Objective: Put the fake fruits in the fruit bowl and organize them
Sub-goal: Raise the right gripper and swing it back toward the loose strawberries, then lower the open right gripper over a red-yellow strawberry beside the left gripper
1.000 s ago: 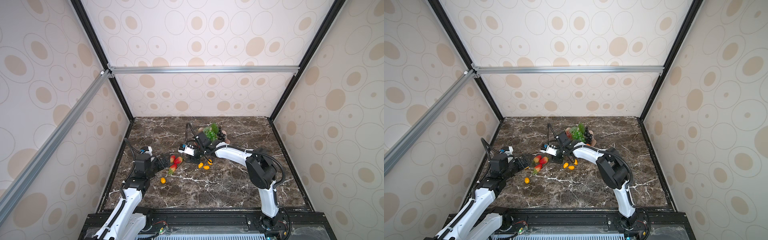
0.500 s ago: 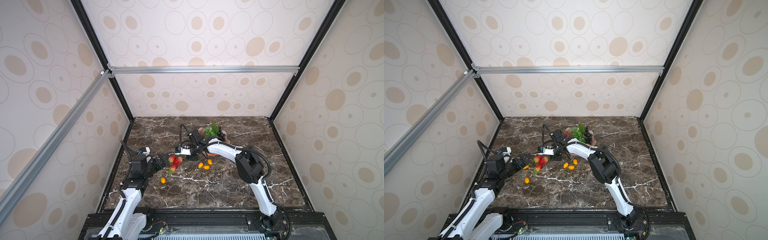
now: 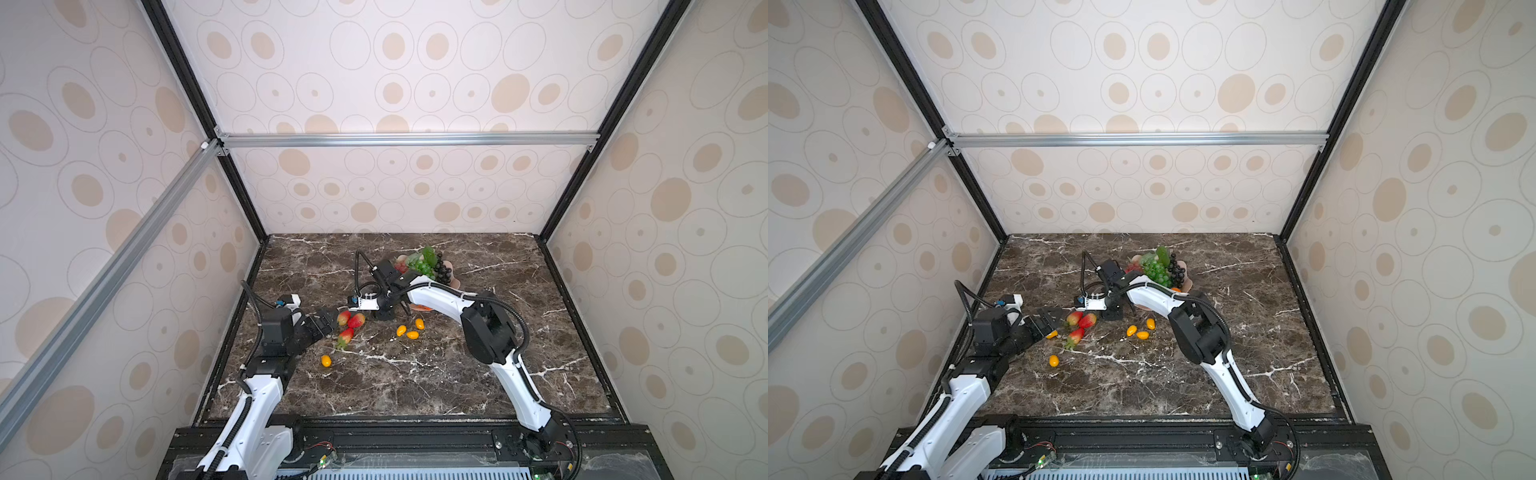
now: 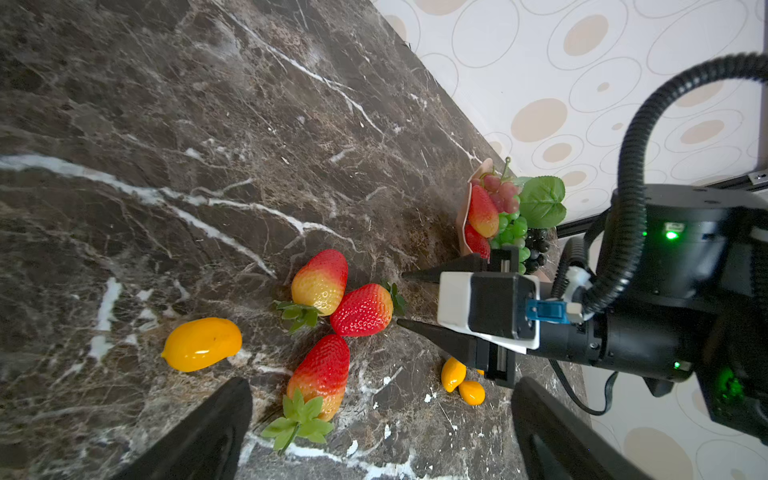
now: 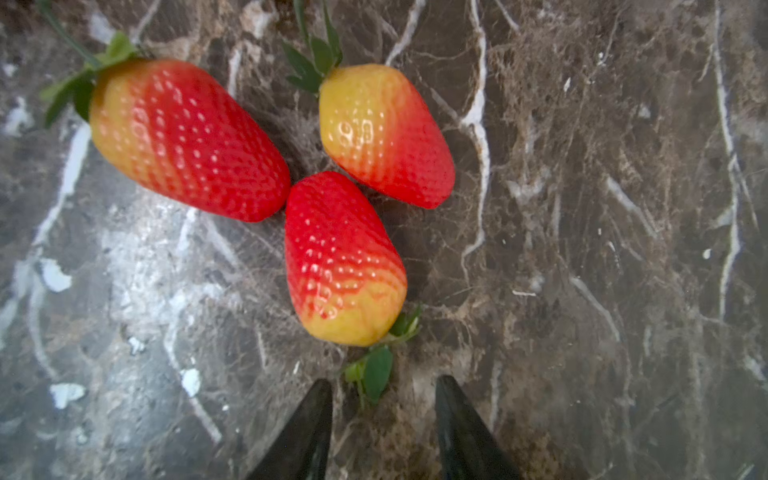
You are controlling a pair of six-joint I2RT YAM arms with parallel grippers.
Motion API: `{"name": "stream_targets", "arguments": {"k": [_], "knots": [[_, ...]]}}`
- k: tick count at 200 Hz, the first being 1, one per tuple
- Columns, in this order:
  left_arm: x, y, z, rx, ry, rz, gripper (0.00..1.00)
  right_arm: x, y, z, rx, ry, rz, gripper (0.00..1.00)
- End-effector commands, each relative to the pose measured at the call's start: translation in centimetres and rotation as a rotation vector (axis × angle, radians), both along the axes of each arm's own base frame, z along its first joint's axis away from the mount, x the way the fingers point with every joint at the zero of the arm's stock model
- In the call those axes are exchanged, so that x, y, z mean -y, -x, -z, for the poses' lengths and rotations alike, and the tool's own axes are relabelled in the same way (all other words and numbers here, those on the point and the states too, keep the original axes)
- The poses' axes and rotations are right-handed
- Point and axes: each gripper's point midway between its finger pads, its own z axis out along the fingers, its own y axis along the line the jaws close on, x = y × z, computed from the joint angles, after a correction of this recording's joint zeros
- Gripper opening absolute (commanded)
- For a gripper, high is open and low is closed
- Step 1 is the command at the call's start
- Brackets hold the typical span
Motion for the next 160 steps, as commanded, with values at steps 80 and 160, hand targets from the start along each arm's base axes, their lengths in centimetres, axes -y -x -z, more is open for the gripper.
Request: {"name": "stream_targets", "arguments": {"k": [80, 160], "knots": [[0.0, -0.2, -1.1, 0.045, -0.01, 0.012, 0.98, -0.8, 0.9, 2.1, -0.049, 0.052, -0.061, 0.35], [-0.1, -0.1, -1.2, 0.049, -0.01, 0.007, 0.98, -0.5, 1.3, 2.6, -0.066, 0.071, -0.067, 0.15]]}}
